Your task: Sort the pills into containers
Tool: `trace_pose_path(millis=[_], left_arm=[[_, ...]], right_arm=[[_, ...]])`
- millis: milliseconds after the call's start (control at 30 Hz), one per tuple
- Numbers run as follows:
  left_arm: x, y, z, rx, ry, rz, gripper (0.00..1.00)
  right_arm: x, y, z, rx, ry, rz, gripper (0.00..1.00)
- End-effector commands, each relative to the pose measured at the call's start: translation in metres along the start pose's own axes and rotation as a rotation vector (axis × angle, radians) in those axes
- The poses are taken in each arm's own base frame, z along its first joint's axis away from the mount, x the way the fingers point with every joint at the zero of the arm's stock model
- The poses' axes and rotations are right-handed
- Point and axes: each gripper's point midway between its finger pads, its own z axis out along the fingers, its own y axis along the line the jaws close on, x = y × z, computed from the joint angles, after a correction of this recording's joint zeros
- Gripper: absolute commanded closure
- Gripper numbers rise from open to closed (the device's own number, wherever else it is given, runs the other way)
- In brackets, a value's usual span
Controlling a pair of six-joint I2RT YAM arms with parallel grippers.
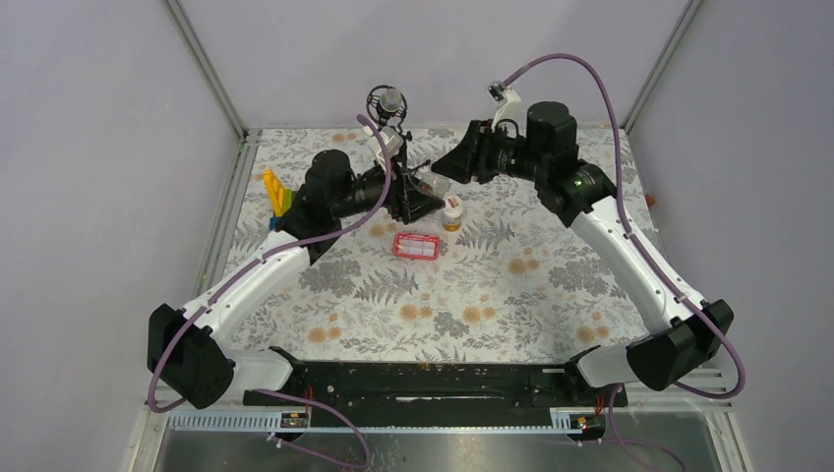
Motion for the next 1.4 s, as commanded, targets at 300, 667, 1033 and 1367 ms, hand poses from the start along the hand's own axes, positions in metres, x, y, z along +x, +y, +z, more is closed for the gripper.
trace_pose_path(millis=[300,667,1033,1367], left_arm=[[-0.040,-0.041,-0.016,0.229,-0.071,0.098,1.00],[-0.048,-0.012,-0.001,0.101,-0.153,0.011,1.00],[-0.058,-0.014,-0.003,0.094,-0.195,0.001,1.00],[-0.056,-0.009,-0.005,0.069,-0.202,0.000,1.00]], right_arm=[[-0.021,0.004,-0.028,-0.156,-0.035,-0.014,0.05],[-0.019,-0.006,-0.008,0.055,-0.033,0.184,0.16],[-0.007,-0.026,-0.023,0.111,0.013,0.013,0.21],[-0.014,-0.032,-0.037,0.099,-0.038,0.006,0.49]])
